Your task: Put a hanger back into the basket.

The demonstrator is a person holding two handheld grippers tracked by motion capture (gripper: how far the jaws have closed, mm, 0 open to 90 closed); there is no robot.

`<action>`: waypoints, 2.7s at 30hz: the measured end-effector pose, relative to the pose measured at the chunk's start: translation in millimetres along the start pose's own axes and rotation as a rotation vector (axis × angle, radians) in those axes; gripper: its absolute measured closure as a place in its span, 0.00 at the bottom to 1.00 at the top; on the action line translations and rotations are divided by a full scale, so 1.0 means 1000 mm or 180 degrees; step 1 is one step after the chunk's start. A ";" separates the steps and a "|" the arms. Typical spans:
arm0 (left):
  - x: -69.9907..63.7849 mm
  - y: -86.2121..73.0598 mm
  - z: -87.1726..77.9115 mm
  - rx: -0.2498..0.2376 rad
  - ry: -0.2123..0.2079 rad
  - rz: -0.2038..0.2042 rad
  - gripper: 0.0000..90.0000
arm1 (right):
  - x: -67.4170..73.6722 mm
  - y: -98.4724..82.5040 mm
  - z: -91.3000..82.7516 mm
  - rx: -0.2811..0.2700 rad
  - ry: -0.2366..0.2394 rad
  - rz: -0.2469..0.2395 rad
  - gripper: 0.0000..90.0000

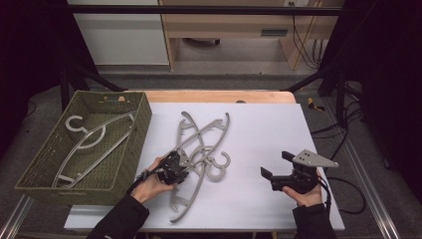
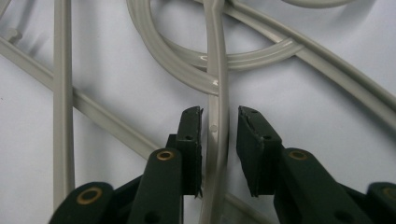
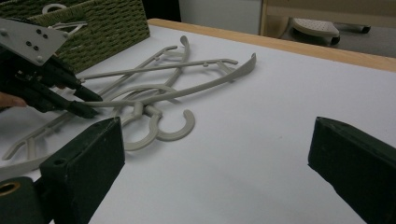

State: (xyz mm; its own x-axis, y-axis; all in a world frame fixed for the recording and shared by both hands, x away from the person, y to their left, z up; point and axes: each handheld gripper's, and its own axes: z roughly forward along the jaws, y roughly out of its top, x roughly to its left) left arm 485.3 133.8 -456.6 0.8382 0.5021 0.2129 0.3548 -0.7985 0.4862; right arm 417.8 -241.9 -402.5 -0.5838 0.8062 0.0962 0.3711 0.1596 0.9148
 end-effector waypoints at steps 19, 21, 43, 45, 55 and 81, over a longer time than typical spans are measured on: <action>-0.006 0.007 -0.023 -0.0321 -0.0030 -0.0100 0.91 | 0.000 0.000 -0.001 0.0001 0.0007 0.0003 0.04; -0.005 0.007 -0.030 -0.0380 -0.0025 -0.0123 0.91 | 0.000 0.000 -0.002 0.0001 0.0001 0.0002 0.04; -0.001 0.003 -0.104 -0.1004 0.0020 -0.0288 0.91 | -0.002 0.001 -0.005 -0.0027 -0.0005 0.0007 0.04; 0.000 0.003 -0.110 -0.1050 0.0012 -0.0321 0.91 | -0.002 0.001 -0.005 -0.0027 -0.0007 0.0008 0.04; 0.002 -0.001 -0.140 -0.1218 0.0005 -0.0365 0.91 | -0.003 0.001 -0.007 -0.0041 -0.0007 -0.0002 0.04; 0.041 -0.027 -0.209 -0.1410 0.0102 -0.0538 0.91 | -0.005 0.002 -0.009 -0.0074 -0.0047 0.0032 0.04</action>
State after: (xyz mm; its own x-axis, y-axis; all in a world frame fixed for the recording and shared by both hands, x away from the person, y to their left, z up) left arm 423.3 245.3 -283.4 0.7683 0.6283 0.1222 0.2686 -0.4898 0.8294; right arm 414.6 -251.1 -397.8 -0.5692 0.8161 0.0997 0.3598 0.1382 0.9227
